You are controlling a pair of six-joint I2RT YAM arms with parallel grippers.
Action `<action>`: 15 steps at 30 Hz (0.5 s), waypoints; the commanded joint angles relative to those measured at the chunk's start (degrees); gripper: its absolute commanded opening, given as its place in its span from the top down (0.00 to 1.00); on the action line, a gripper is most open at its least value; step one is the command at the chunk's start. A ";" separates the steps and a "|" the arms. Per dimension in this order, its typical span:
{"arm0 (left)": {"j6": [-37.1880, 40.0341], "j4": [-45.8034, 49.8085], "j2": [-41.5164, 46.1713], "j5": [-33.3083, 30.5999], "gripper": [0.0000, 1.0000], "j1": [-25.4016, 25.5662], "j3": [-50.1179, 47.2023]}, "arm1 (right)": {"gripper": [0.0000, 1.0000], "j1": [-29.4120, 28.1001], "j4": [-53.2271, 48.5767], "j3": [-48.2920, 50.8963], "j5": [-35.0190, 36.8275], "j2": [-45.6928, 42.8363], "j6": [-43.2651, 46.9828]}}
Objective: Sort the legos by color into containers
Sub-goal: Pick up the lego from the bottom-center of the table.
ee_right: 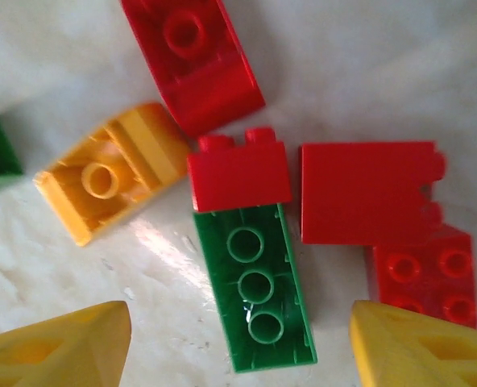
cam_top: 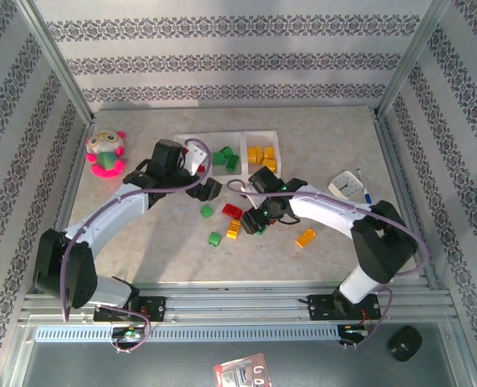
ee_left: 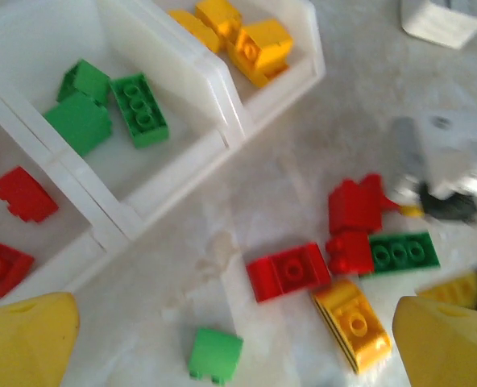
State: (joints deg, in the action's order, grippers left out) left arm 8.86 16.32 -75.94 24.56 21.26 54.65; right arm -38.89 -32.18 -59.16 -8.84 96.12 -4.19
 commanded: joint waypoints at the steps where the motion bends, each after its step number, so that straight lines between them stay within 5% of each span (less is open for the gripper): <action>1: 6.00 0.91 6.21 3.07 0.01 -0.35 -4.13 | 0.36 -0.50 -1.79 -2.15 0.82 3.08 -0.20; 6: 5.08 -0.16 12.99 2.86 0.01 -0.36 -10.65 | 0.44 -0.70 -1.76 -3.76 2.67 6.81 -1.13; 15: 4.67 -3.19 15.97 3.66 0.01 -0.38 -14.12 | 0.73 -1.26 -2.05 -3.48 5.05 6.14 -2.02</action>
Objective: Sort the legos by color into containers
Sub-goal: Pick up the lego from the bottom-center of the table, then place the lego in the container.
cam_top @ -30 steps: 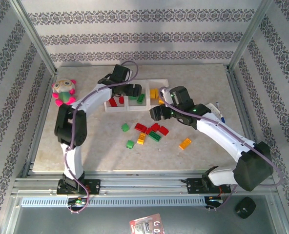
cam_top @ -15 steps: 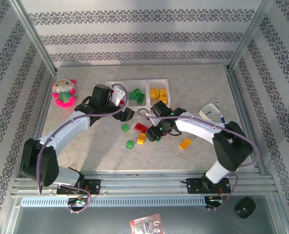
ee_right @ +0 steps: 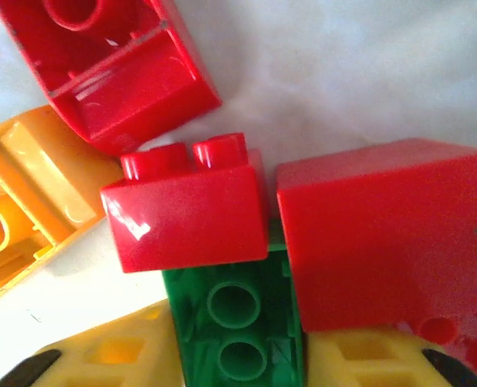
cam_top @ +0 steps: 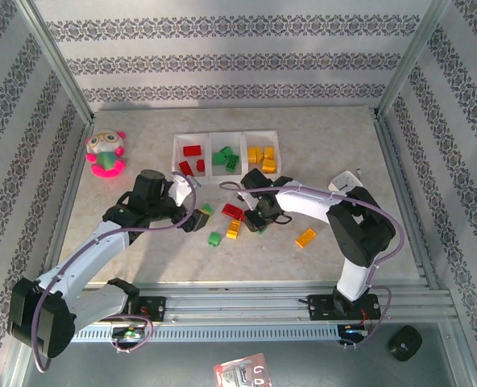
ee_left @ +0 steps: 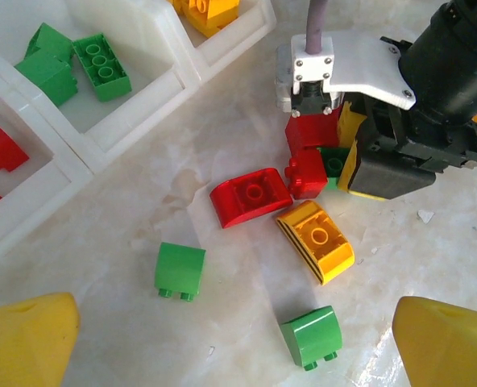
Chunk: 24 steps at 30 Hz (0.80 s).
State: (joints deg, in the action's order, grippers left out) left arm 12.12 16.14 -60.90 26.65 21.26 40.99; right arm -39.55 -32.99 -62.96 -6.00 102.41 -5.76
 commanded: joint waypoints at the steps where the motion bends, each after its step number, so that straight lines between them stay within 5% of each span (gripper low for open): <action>1: 1.36 -3.22 0.77 1.89 0.01 -0.42 -0.56 | 0.74 -0.65 -1.35 0.48 2.45 -0.84 -0.31; 13: -2.05 -7.32 0.79 2.65 0.01 -0.42 -2.49 | 0.77 0.23 2.91 -1.89 2.86 -12.38 0.06; 24: -5.61 -16.50 -2.02 -1.30 0.01 -0.42 -5.45 | 0.77 3.90 8.26 -22.61 3.30 4.39 3.07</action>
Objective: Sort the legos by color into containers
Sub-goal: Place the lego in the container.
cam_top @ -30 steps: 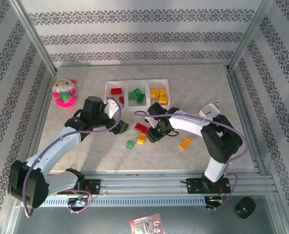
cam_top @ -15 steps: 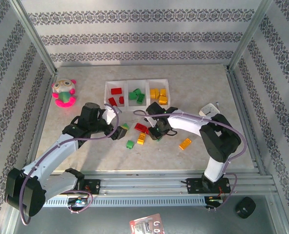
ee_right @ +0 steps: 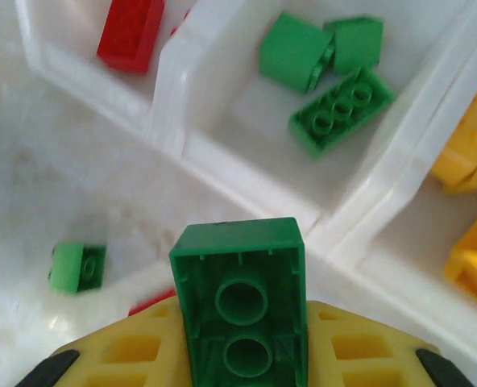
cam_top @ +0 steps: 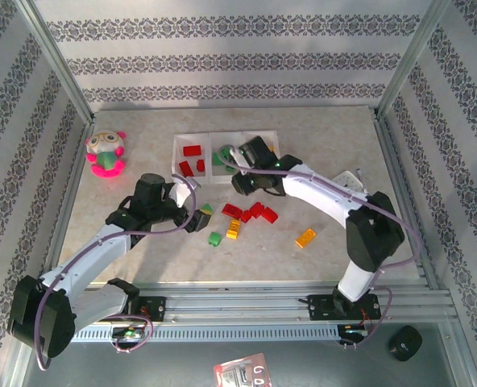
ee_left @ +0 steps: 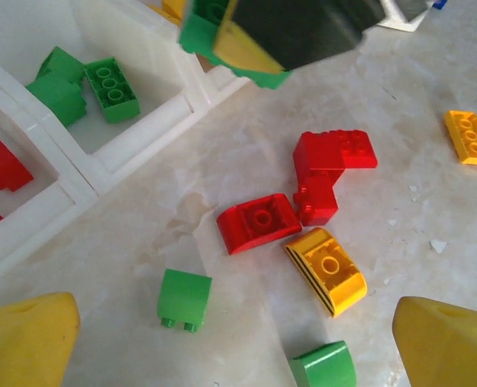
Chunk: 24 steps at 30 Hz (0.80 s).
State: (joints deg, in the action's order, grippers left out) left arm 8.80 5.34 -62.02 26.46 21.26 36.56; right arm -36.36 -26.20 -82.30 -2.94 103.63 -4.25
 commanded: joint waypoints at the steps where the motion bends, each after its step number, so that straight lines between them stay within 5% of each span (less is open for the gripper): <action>1: -3.08 -6.60 -1.28 -1.35 0.01 -0.35 -1.23 | 0.78 0.85 1.97 -4.90 0.05 4.74 1.72; 14: -10.81 -7.70 -4.67 -3.95 0.01 -0.38 -0.95 | 0.73 2.78 5.53 -21.36 3.62 21.86 2.34; 16: -15.44 -8.28 -4.54 -8.55 0.01 -0.42 -1.17 | 0.66 2.78 4.85 -23.11 3.56 22.99 1.82; 19: -19.43 -8.34 -4.08 -13.57 0.01 -0.46 -1.49 | 0.40 2.79 5.34 -23.04 3.56 21.77 1.75; 24: -21.11 -6.07 -4.94 -12.94 0.01 -0.45 -0.57 | 0.22 2.70 6.86 -18.92 2.29 15.80 0.92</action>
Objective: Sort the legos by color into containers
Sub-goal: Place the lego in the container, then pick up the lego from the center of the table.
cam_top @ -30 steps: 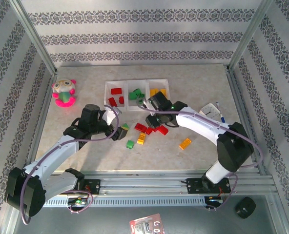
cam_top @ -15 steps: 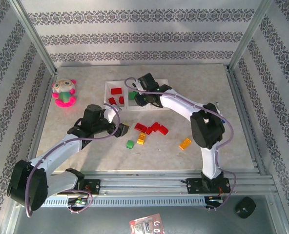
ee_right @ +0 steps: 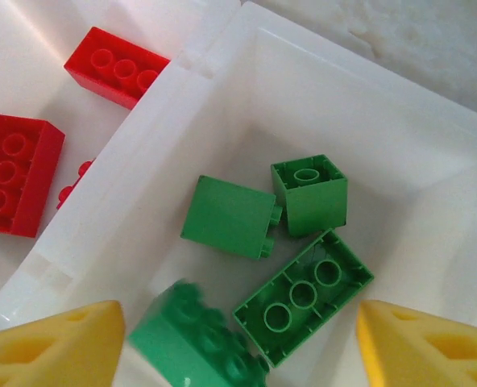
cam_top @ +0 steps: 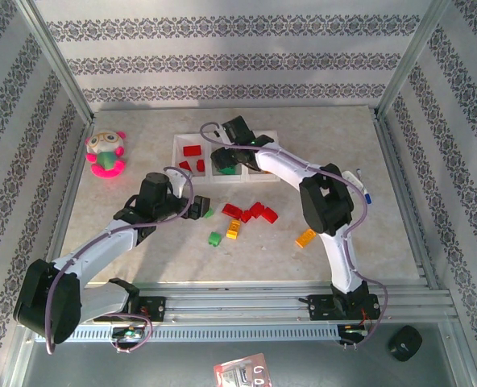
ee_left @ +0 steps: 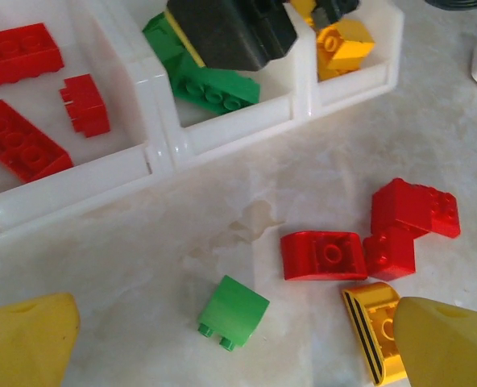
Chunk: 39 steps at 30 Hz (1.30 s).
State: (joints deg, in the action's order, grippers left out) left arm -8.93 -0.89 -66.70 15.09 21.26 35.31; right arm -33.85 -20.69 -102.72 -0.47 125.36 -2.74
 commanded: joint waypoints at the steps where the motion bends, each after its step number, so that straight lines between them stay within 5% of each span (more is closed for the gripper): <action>1: -3.29 0.48 -0.21 -1.08 0.01 -0.40 0.67 | 0.20 0.11 2.14 3.18 -0.70 -7.66 -0.96; 9: -4.05 10.01 -2.89 -11.16 0.01 0.13 4.54 | 0.15 -2.02 6.15 22.21 -0.79 -23.55 -4.71; 23: 23.58 9.04 -12.30 0.57 0.01 0.61 8.22 | 0.13 -2.30 -1.05 41.95 1.57 -44.34 -5.96; 30: 37.34 18.59 -23.97 13.98 0.16 0.78 16.31 | 0.12 -1.92 -1.02 42.18 1.43 -44.19 -7.07; 39: 40.38 22.26 -33.45 13.12 0.36 0.66 22.06 | 0.11 -1.83 -0.67 43.32 1.78 -44.92 -7.89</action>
State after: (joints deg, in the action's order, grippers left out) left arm 27.70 17.54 -98.85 26.55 21.41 55.70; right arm -36.12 -20.88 -60.86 0.16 81.45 -9.52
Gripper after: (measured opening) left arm 0.651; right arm 0.884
